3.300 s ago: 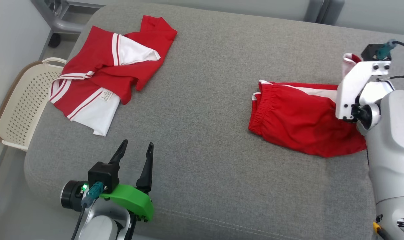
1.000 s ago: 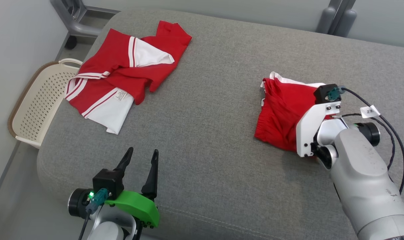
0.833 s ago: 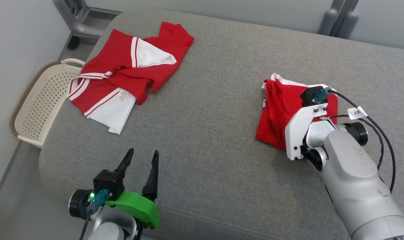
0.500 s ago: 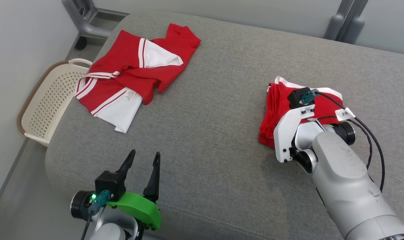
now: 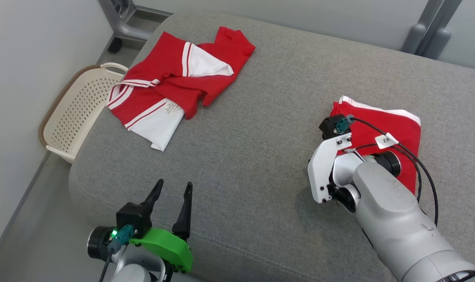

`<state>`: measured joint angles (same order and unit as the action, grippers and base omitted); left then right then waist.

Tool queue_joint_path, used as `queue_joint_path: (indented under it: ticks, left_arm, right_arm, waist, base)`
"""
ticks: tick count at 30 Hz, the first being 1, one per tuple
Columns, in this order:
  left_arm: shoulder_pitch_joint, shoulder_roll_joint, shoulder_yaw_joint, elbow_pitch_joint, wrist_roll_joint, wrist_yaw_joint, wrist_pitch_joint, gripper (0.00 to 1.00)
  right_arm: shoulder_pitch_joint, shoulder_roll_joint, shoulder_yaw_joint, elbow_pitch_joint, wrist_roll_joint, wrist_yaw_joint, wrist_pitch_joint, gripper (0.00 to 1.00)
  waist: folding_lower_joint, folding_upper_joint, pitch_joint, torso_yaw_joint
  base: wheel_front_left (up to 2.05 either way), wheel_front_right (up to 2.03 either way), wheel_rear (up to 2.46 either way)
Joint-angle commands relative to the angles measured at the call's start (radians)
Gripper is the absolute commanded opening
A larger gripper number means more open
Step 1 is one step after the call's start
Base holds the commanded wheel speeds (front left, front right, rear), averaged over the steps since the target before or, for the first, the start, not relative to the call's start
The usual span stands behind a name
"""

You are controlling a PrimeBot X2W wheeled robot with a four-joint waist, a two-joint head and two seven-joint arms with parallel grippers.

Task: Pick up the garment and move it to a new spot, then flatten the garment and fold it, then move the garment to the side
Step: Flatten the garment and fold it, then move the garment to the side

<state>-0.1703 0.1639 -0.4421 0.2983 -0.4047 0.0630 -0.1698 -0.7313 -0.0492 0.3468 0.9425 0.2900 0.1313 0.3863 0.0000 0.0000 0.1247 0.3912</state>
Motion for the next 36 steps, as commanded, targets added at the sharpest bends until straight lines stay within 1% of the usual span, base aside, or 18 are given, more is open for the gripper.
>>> queue_joint_path:
  ticks: [1,5,10,11,12,16,19,23,24,27,32,36]
  left_arm:
    - [0.000,-0.001,0.001,0.003,-0.009,0.009,-0.005,1.00]
    - [0.011,0.006,0.006,0.005,-0.012,0.016,-0.008,1.00]
    - [0.026,0.020,0.013,-0.001,-0.018,0.024,-0.009,1.00]
    - [0.029,0.022,0.013,-0.003,-0.018,0.025,-0.008,1.00]
    - [0.033,0.024,0.012,-0.005,-0.019,0.026,-0.007,1.00]
    - [0.043,0.032,0.008,-0.017,-0.019,0.031,0.000,1.00]
    - [0.051,0.035,0.003,-0.026,-0.020,0.032,0.005,1.00]
    - [0.057,0.040,0.000,-0.037,-0.022,0.037,0.014,1.00]
    - [0.057,0.040,0.000,-0.037,-0.022,0.037,0.014,1.00]
    - [0.056,0.041,-0.003,-0.045,-0.022,0.039,0.017,1.00]
    - [0.044,0.045,-0.008,-0.052,-0.021,0.039,0.022,1.00]
    - [0.030,0.047,-0.011,-0.055,-0.022,0.038,0.022,1.00]
  right_arm:
    - [-0.005,-0.003,0.012,0.012,0.009,-0.001,0.000,0.00]
    - [-0.014,-0.003,0.047,0.014,0.044,-0.001,-0.016,0.00]
    - [-0.055,-0.003,0.070,-0.015,0.085,-0.001,-0.028,0.00]
    - [-0.066,-0.003,0.067,-0.019,0.090,-0.001,-0.030,0.56]
    - [-0.076,-0.003,0.062,-0.019,0.087,-0.001,-0.028,1.00]
    - [-0.113,-0.010,-0.006,0.005,0.053,-0.001,-0.022,1.00]
    - [-0.124,-0.028,-0.083,0.024,0.028,-0.001,-0.022,1.00]
    - [-0.106,-0.048,-0.182,0.044,-0.007,-0.001,-0.023,1.00]
    - [-0.106,-0.048,-0.182,0.044,-0.007,-0.001,-0.023,1.00]
    - [-0.083,-0.069,-0.260,0.057,-0.043,-0.001,-0.033,1.00]
    - [-0.047,-0.064,-0.392,0.078,-0.097,-0.001,-0.041,1.00]
    - [-0.027,-0.044,-0.478,0.089,-0.135,-0.001,-0.047,1.00]
  waist:
    - [0.0000,0.0000,-0.005,0.004]
    - [0.0000,0.0000,-0.018,-0.002]
    - [0.0000,0.0000,-0.039,-0.036]
    - [0.0000,0.0000,-0.045,-0.045]
    - [0.0000,0.0000,-0.050,-0.055]
    - [0.0000,0.0000,-0.066,-0.090]
    - [0.0000,0.0000,-0.072,-0.113]
    - [0.0000,0.0000,-0.071,-0.136]
    - [0.0000,0.0000,-0.071,-0.136]
    - [0.0000,0.0000,-0.065,-0.146]
    - [0.0000,0.0000,-0.047,-0.153]
    - [0.0000,0.0000,-0.028,-0.153]
  base:
    - [0.00,0.00,0.00]
    - [0.00,0.00,0.00]
    - [0.00,0.00,0.00]
    - [0.00,0.00,0.00]
    - [0.00,0.00,0.00]
    - [0.00,0.00,0.00]
    - [0.00,0.00,0.00]
    - [0.00,0.00,0.00]
    - [0.00,0.00,0.00]
    - [0.00,0.00,0.00]
    - [0.00,0.00,0.00]
    - [0.00,0.00,0.00]
